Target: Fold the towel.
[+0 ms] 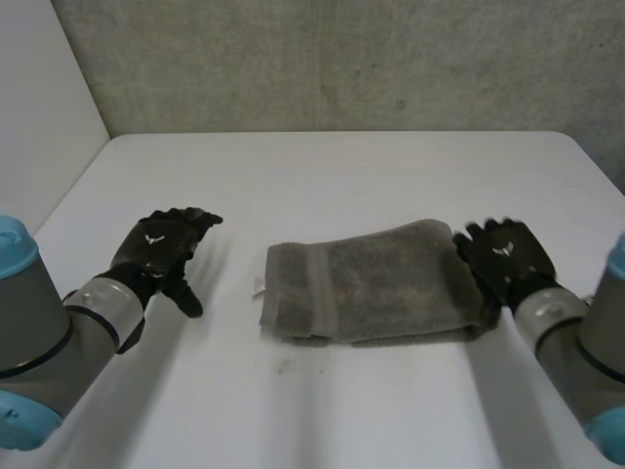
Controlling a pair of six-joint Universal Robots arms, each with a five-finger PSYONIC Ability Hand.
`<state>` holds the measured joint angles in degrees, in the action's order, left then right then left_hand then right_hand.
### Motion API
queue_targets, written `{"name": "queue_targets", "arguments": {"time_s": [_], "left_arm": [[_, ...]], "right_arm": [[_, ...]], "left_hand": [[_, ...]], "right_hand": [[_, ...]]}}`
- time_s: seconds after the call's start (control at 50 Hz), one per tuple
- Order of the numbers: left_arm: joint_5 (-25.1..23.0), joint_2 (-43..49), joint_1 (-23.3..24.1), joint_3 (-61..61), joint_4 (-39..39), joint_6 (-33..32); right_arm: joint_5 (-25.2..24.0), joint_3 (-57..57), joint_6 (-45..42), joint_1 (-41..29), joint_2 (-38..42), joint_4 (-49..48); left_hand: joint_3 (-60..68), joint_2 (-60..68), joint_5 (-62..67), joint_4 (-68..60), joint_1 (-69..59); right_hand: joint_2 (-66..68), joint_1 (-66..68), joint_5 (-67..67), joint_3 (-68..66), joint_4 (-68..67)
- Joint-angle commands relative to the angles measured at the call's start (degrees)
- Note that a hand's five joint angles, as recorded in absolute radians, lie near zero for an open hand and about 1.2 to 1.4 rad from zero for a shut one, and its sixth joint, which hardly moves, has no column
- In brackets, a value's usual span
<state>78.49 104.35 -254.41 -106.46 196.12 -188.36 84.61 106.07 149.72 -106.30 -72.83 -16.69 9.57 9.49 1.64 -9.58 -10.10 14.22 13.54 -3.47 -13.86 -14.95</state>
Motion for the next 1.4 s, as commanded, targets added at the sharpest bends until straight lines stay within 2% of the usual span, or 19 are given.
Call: {"name": "queue_targets", "arguments": {"time_s": [0.02,0.2,0.26,0.46,0.54,0.6,0.62,0.64,0.68,0.88,0.92,0.94,0.98,1.06,1.16,1.34,1.36,1.38,1.4], "left_arm": [[0.0,-0.2,3.9,1.1,0.3,0.1],[0.7,-0.3,11.9,5.3,-0.2,3.5],[1.0,0.2,12.5,6.4,-0.4,4.9],[11.3,6.2,18.3,12.2,-3.3,6.6],[12.8,7.3,18.9,12.9,-4.3,6.8],[13.3,7.4,19.6,13.0,-5.0,6.9],[13.5,7.4,19.7,13.0,-5.0,6.9],[13.5,7.4,19.7,13.0,-5.0,6.9],[13.8,6.9,19.7,12.9,-5.1,6.9],[13.8,2.7,18.9,11.9,-7.3,8.5],[13.8,0.8,18.3,11.4,-8.8,9.8],[13.8,0.8,18.3,11.4,-8.8,9.9],[13.8,-1.8,15.9,10.1,-9.8,10.6],[13.8,-4.2,13.2,8.8,-10.0,10.6],[13.9,-6.9,10.0,7.3,-9.9,10.7],[13.5,-8.2,6.4,5.3,-9.9,10.8],[13.5,-8.2,6.4,5.3,-9.9,10.8],[13.4,-8.1,6.4,5.2,-9.9,10.8],[13.4,-8.1,6.3,5.2,-9.9,10.7]], "right_arm": [[-7.3,4.7,-0.5,6.3,2.1,-0.3],[-11.7,6.6,3.4,8.4,2.0,-3.0],[-12.4,7.2,4.8,8.5,2.0,-4.0],[-15.6,9.6,10.3,10.2,1.8,-8.4],[-16.5,9.7,10.7,10.9,2.0,-8.5],[-16.7,9.8,10.7,11.1,2.2,-8.9],[-16.6,9.7,10.7,11.2,2.3,-9.2],[-16.6,9.7,10.7,11.2,2.3,-9.2],[-16.1,9.7,10.0,11.6,2.1,-9.8],[-15.0,6.5,3.3,9.9,-0.4,-9.8],[-13.1,2.8,-1.3,3.2,-1.3,-9.5],[-13.1,2.7,-1.4,3.2,-1.3,-9.5],[-11.1,-1.9,-5.4,-4.8,-0.9,-9.1],[-11.0,-6.1,-9.9,-11.7,-0.3,-9.1],[-11.8,-13.3,-16.2,-23.9,7.5,-8.1],[-11.9,-19.5,-20.6,-30.0,18.8,0.8],[-11.2,-20.2,-20.9,-30.0,18.8,1.9],[-10.3,-20.5,-20.2,-29.8,18.3,2.7],[-10.3,-20.5,-20.2,-29.8,18.2,2.7]], "left_hand": [[0.4,0.5,-1.6,-0.4,0.1],[2.5,2.6,0.4,-2.5,-2.0],[2.8,2.9,0.8,-2.8,-2.3],[3.7,3.8,1.6,-3.7,-3.1],[3.7,3.8,1.6,-3.7,-3.1],[3.5,3.6,1.4,-3.5,-3.0],[3.3,3.4,1.3,-3.3,-2.8],[3.3,3.4,1.3,-3.3,-2.8],[3.2,3.3,1.1,-3.2,-2.6],[2.5,2.6,0.4,-2.5,-2.0],[2.2,2.2,0.1,-2.2,-1.6],[2.2,2.2,0.1,-2.1,-1.6],[2.0,2.1,-0.1,-2.0,-1.5],[1.7,1.7,-0.4,-1.6,-1.1],[1.0,1.1,-1.1,-1.0,-0.5],[0.8,0.9,-1.3,-0.8,-0.3],[0.8,0.9,-1.3,-0.8,-0.3],[0.8,0.9,-1.3,-0.8,-0.3],[0.8,0.9,-1.3,-0.8,-0.3]], "right_hand": [[-2.1,-1.5,1.4,1.8,2.9],[4.1,4.8,-4.9,-4.5,-3.4],[6.0,6.6,-6.7,-6.3,-5.2],[19.9,20.6,-20.7,-20.3,-19.2],[24.0,24.6,-24.7,-24.3,-23.2],[32.7,33.4,-33.5,-33.1,-32.0],[44.4,45.0,-45.1,-44.7,-43.6],[44.5,45.2,-45.2,-44.8,-43.7],[65.7,66.4,-66.5,-66.1,-65.0],[65.8,66.5,-66.5,-66.1,-65.0],[65.8,66.5,-66.5,-66.1,-65.0],[65.8,66.5,-66.5,-66.1,-65.0],[65.8,66.5,-66.5,-66.1,-65.0],[65.8,66.5,-66.5,-66.1,-65.0],[65.8,66.5,-66.5,-66.1,-65.0],[65.8,66.5,-66.5,-66.1,-65.0],[59.0,59.7,-59.8,-59.4,-58.3],[30.1,30.8,-30.9,-30.5,-29.4],[29.8,30.5,-30.6,-30.2,-29.1]]}}
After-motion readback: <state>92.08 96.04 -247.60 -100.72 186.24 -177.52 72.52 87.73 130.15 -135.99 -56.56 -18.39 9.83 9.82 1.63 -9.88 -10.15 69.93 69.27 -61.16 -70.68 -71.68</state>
